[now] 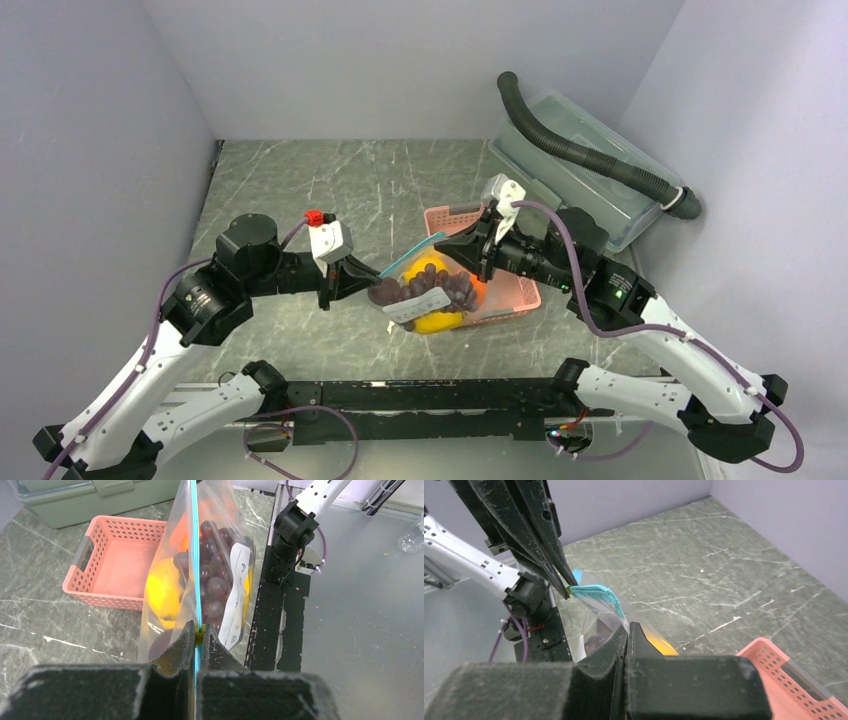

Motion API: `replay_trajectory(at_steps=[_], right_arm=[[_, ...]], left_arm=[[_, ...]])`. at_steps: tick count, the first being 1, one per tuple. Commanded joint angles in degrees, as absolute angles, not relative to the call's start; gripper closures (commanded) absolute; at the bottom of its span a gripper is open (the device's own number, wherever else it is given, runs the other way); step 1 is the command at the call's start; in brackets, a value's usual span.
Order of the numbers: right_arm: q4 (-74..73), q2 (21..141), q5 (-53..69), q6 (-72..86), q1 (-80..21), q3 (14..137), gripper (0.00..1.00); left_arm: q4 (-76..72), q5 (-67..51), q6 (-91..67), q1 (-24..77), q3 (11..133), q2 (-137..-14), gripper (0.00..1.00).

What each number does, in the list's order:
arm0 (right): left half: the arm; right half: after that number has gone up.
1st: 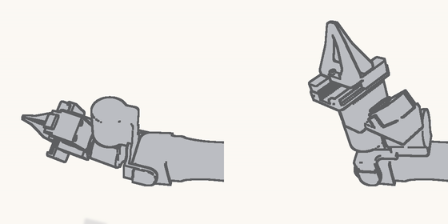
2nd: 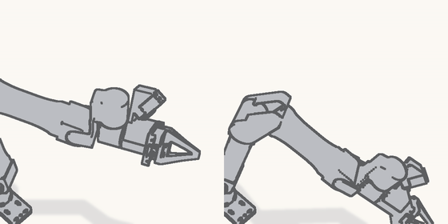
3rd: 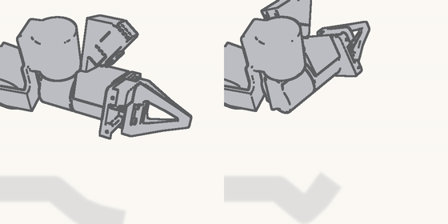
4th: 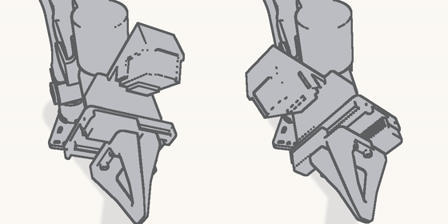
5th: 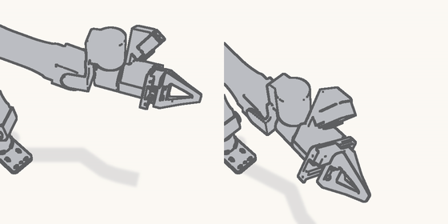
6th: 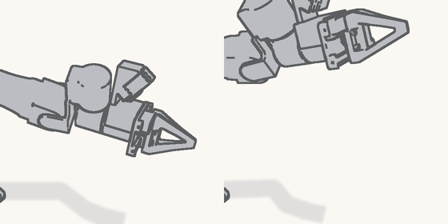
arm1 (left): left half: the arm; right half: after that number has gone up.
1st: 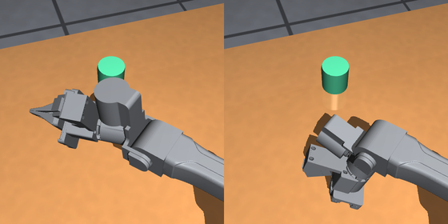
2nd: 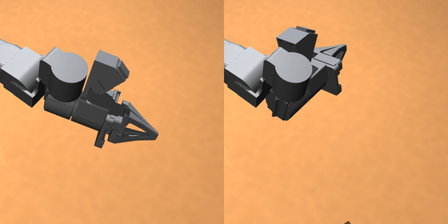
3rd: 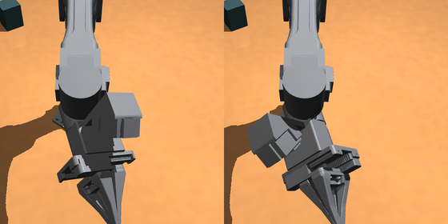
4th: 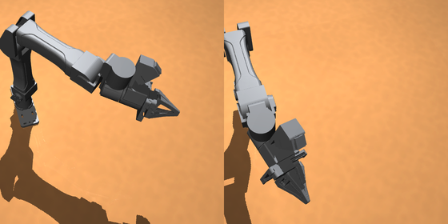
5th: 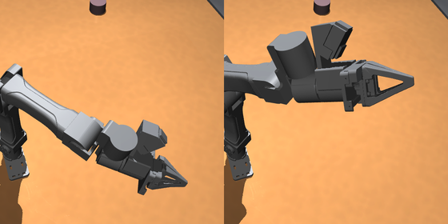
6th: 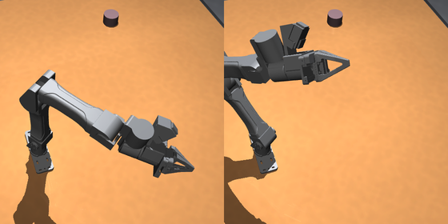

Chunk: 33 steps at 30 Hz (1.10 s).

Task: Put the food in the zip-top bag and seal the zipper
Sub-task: Zip the zipper food storage bag at the center of the board.

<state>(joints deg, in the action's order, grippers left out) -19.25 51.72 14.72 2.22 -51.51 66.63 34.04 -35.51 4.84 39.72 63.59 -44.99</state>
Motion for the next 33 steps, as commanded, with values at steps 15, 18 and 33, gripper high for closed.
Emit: replay_trajectory(at_steps=[15, 18, 33], right_arm=[[-7.28, 42.00, -9.48, 2.78, -50.36, 64.12, 1.00], [-6.78, 41.39, -12.33, 2.53, -50.33, 63.69, 1.00], [-4.70, 38.94, -19.59, 0.90, -50.36, 61.96, 1.00]], left_arm=[[38.42, -30.35, 4.53, 39.40, 62.61, -43.61, 1.00], [38.79, -29.13, 4.40, 39.46, 62.46, -43.38, 1.00], [40.02, -25.32, 3.36, 39.46, 59.88, -41.44, 1.00]])
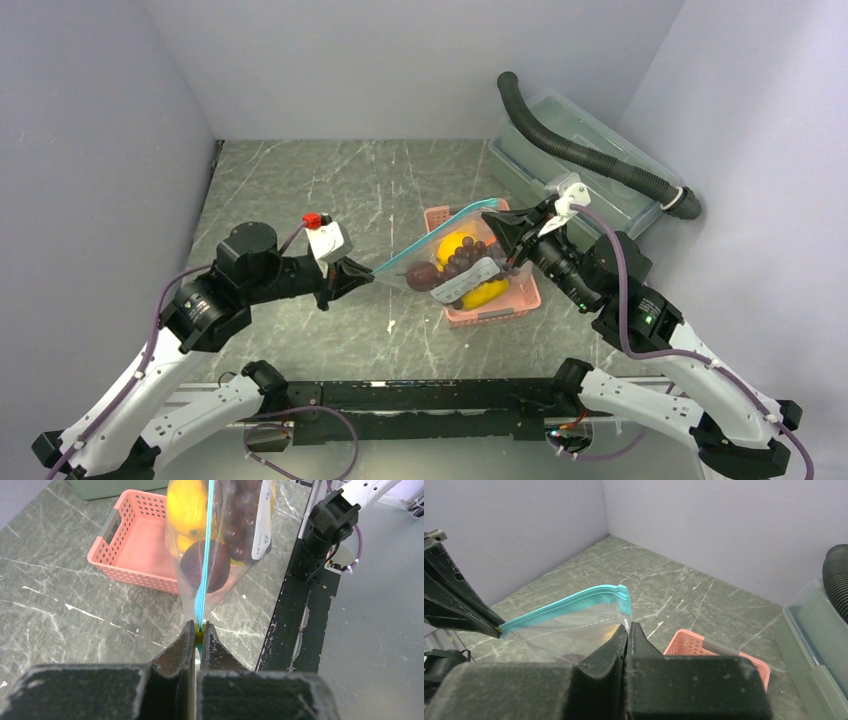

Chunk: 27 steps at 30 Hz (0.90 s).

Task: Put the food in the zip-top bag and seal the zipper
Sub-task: Zip the zipper food storage bag at the center of the board, then place the zipper food storage bag at the center of the board.

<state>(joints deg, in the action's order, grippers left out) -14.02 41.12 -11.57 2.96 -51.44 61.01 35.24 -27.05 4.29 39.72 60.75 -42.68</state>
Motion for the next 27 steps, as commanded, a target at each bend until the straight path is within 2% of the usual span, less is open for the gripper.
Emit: replay_trajectory(at_steps=[1, 7, 13, 20, 22, 25, 26, 27], right_arm=[[-4.74, 38.98, -19.66, 0.96, -50.36, 61.96, 1.00], [-4.79, 38.94, -19.63, 0.79, -50.36, 62.13, 1.00], [-4.45, 39.07, -17.98, 1.31, -50.36, 61.92, 1.00], [-4.18, 39.07, -16.79, 1.49, -50.36, 61.01, 1.00], [-4.21, 39.18, -16.26, 1.50, -50.36, 60.91, 1.00], [-3.87, 39.28, -15.74, 1.41, -50.36, 60.66, 1.00], [-3.79, 39.41, -15.47, 1.48, -50.37, 60.65, 1.00], [-3.80, 39.58, -15.21, 1.49, -50.36, 60.71, 1.00]], left_arm=[[40.11, -25.31, 3.27, 39.46, 59.78, -41.42, 1.00], [40.90, -24.70, 3.01, 39.45, 59.61, -40.73, 0.97], [39.93, -26.20, 2.55, 39.46, 60.23, -41.39, 0.80], [39.28, -23.38, 2.29, 39.46, 61.84, -41.61, 0.56], [38.52, -21.87, 1.90, 39.44, 61.95, -41.41, 0.41], [37.15, -21.12, 1.59, 39.46, 62.23, -41.34, 0.37], [36.71, -20.91, 1.50, 39.42, 62.44, -41.44, 0.32], [36.39, -20.65, 1.43, 39.41, 62.70, -41.74, 0.20]])
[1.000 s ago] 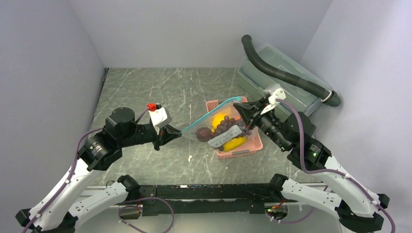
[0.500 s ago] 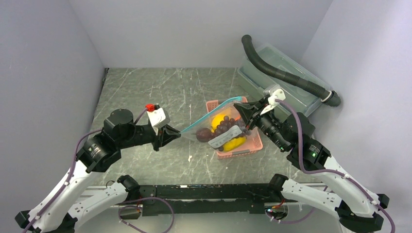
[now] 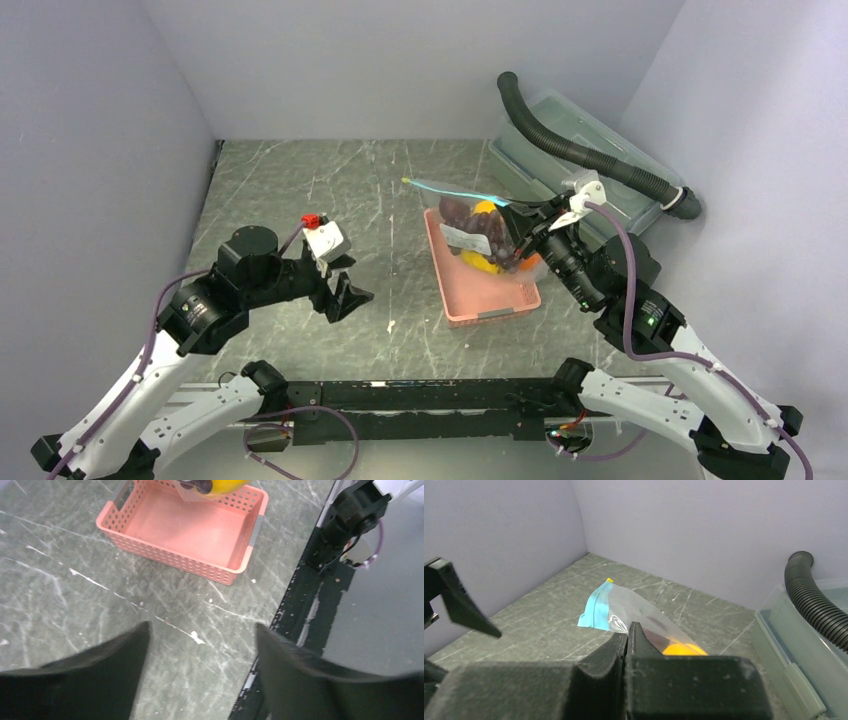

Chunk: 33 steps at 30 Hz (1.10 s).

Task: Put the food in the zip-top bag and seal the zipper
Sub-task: Place the zipper food storage bag at the center of the board.

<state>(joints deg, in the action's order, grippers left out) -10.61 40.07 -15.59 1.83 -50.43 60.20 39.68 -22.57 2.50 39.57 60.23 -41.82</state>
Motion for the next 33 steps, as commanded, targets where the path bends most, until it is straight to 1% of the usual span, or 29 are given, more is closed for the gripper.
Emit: replay_trajectory(at_steps=[1, 2, 3, 15, 25, 33], right_arm=[[-3.95, 39.74, -14.86, 1.49, -50.36, 60.80, 1.00], [-4.14, 39.94, -14.51, 1.56, -50.36, 60.94, 1.00], [-4.19, 40.21, -13.93, 1.54, -50.36, 61.01, 1.00], [-7.83, 43.37, -6.41, 0.95, -50.36, 63.31, 1.00], [-10.68, 47.64, 1.45, 0.52, -50.36, 65.57, 1.00], [-11.27, 51.31, 8.81, 1.19, -50.36, 66.96, 1.00]], left_arm=[[36.17, -20.36, 1.41, 39.41, 62.97, -42.01, 0.06], [36.06, -20.19, 1.53, 39.45, 63.32, -42.40, 0.01], [35.90, -20.07, 1.64, 39.46, 63.63, -42.75, 0.01], [34.25, -14.67, 1.45, 39.46, 69.07, -45.90, 0.00], [32.94, -18.58, 5.68, 39.45, 72.61, -48.65, 0.00], [30.34, -24.01, 9.67, 39.45, 72.26, -48.69, 0.01]])
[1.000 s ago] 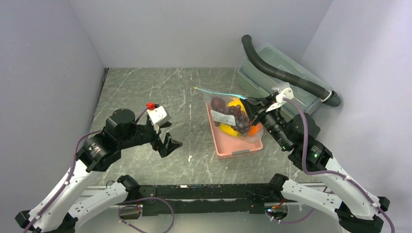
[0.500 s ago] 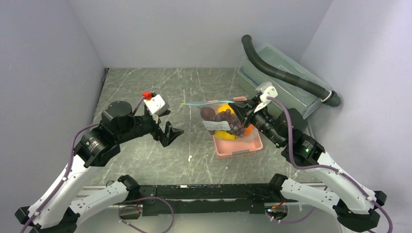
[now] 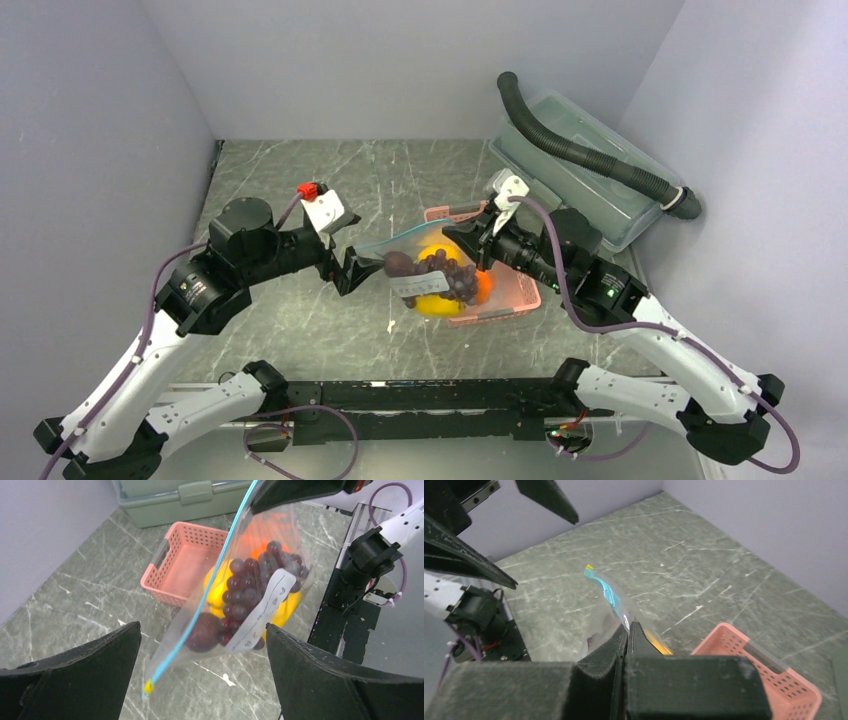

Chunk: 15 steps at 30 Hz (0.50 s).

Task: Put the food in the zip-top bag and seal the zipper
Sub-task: Place the zipper food storage bag at the center of the board.

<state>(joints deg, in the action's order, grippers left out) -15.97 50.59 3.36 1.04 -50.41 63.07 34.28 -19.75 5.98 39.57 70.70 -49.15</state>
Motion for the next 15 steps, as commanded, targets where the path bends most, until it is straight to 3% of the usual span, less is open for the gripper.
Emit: replay_trajectory(at_steps=[1, 15], right_arm=[[-11.08, 51.61, 9.69, 1.35, -50.36, 66.93, 1.00], [-9.30, 55.38, 18.09, 2.72, -50.36, 68.97, 1.00]], left_arm=[[30.17, -24.59, 9.98, 39.44, 72.17, -48.74, 0.01], [26.66, -30.74, 10.37, 39.46, 68.73, -51.07, 0.03]])
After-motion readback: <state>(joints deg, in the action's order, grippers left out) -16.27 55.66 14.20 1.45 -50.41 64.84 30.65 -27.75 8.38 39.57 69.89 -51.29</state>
